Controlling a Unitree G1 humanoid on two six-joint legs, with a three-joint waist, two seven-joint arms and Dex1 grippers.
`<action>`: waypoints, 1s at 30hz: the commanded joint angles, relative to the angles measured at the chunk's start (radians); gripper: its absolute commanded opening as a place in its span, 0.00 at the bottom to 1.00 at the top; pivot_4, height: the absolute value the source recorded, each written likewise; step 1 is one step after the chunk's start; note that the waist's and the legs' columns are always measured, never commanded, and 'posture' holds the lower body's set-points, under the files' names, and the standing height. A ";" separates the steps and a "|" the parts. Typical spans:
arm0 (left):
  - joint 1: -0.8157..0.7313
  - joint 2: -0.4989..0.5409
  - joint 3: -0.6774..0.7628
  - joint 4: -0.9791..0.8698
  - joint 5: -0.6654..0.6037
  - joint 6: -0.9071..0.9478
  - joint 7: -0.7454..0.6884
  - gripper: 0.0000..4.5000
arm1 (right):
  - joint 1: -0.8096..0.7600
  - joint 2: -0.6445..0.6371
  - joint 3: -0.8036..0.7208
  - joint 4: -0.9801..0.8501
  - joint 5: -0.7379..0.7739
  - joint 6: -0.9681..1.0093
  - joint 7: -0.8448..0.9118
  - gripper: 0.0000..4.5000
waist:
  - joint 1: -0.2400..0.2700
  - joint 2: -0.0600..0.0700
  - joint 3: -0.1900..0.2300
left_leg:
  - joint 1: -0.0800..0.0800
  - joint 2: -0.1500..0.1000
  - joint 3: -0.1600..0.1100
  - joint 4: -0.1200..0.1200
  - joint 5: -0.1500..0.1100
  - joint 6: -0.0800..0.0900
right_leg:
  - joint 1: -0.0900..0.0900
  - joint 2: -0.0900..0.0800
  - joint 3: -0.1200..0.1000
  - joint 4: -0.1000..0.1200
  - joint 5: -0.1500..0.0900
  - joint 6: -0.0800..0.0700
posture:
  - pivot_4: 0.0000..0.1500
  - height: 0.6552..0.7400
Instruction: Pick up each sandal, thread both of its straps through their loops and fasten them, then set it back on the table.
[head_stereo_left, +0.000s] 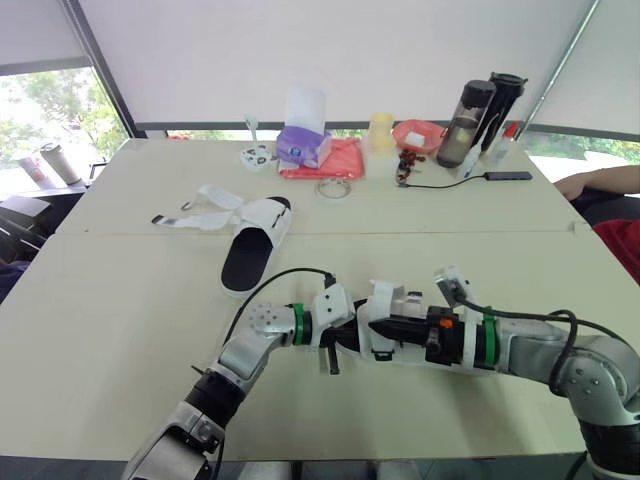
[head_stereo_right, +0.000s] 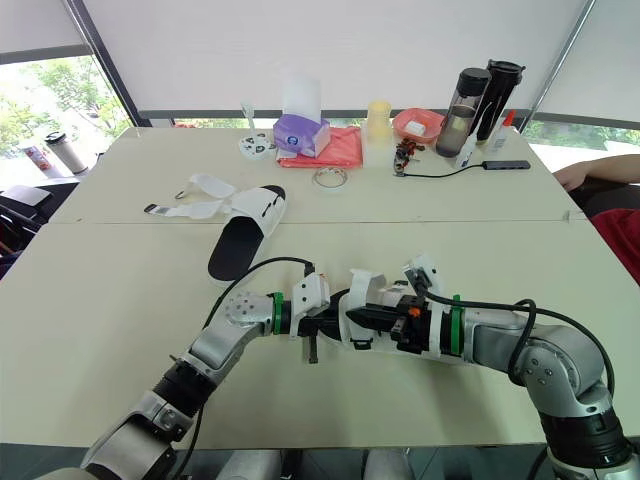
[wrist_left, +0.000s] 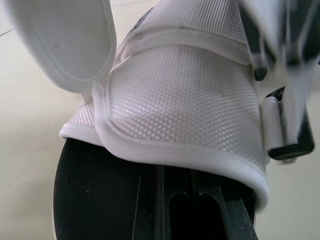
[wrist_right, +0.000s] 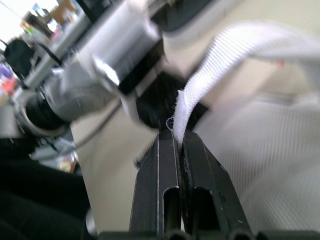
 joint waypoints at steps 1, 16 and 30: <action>0.030 0.023 -0.029 0.125 0.080 0.042 0.030 0.00 | 0.026 -0.018 0.050 -0.044 -0.076 -0.046 0.010 0.01 | -0.001 0.000 0.000 | 0.000 0.000 0.000 0.000 0.000 0.000 | 0.000 0.000 0.000 0.000 0.000 0.000 | 1.00 1.00; 0.019 0.017 -0.029 0.145 0.076 0.038 0.026 0.00 | 0.119 -0.017 -0.155 -0.148 0.049 -0.097 0.004 0.64 | 0.002 0.002 0.001 | -0.002 0.001 0.000 0.000 0.000 0.000 | 0.001 0.000 0.001 -0.004 -0.003 0.004 | 1.00 1.00; 0.020 0.027 -0.035 0.128 0.054 0.107 -0.040 0.00 | 0.338 -0.085 -0.131 -0.211 0.011 -0.137 -0.002 0.64 | -0.003 0.005 0.000 | -0.008 0.003 0.001 -0.001 0.000 0.000 | 0.001 0.000 -0.003 -0.013 -0.002 0.004 | 1.00 1.00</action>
